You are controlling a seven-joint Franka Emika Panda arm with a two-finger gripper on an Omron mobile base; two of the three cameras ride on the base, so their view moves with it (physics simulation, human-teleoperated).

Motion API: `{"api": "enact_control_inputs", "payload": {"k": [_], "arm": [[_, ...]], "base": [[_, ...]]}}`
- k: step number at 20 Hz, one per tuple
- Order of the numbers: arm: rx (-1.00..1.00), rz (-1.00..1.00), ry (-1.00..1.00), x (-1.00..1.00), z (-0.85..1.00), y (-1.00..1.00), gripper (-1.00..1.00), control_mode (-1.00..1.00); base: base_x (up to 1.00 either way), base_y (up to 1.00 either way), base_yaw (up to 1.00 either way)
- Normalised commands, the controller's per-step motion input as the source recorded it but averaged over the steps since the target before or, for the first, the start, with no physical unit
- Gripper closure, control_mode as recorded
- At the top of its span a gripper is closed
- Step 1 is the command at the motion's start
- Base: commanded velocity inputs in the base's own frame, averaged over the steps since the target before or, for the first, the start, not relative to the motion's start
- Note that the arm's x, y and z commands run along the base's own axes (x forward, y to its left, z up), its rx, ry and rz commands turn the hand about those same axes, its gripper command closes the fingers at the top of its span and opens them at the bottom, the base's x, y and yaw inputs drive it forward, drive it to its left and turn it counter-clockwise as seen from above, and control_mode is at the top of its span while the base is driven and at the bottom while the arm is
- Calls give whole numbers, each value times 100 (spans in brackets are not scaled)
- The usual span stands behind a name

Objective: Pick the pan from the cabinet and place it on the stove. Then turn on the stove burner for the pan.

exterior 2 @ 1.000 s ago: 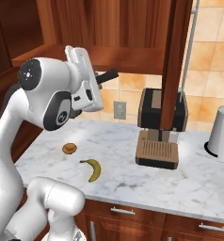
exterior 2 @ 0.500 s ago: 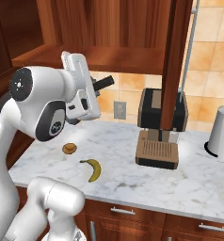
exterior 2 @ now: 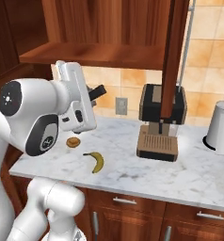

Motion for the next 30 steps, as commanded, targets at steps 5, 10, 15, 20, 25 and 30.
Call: {"api": "enact_control_inputs", "payload": {"k": [5, 10, 15, 20, 25, 30], "arm": [[0, 0, 0, 0, 0, 0, 100, 100], [0, 0, 0, 0, 0, 0, 100, 100], [0, 0, 0, 0, 0, 0, 100, 100], [0, 0, 0, 0, 0, 0, 100, 100], [0, 0, 0, 0, 0, 0, 100, 100], [0, 0, 0, 0, 0, 0, 100, 100]], "base": [[-54, 0, 0], [-57, -25, -3], [-57, -54, -4], [-49, -64, -3], [-42, -71, -1], [-32, -52, -11]]}}
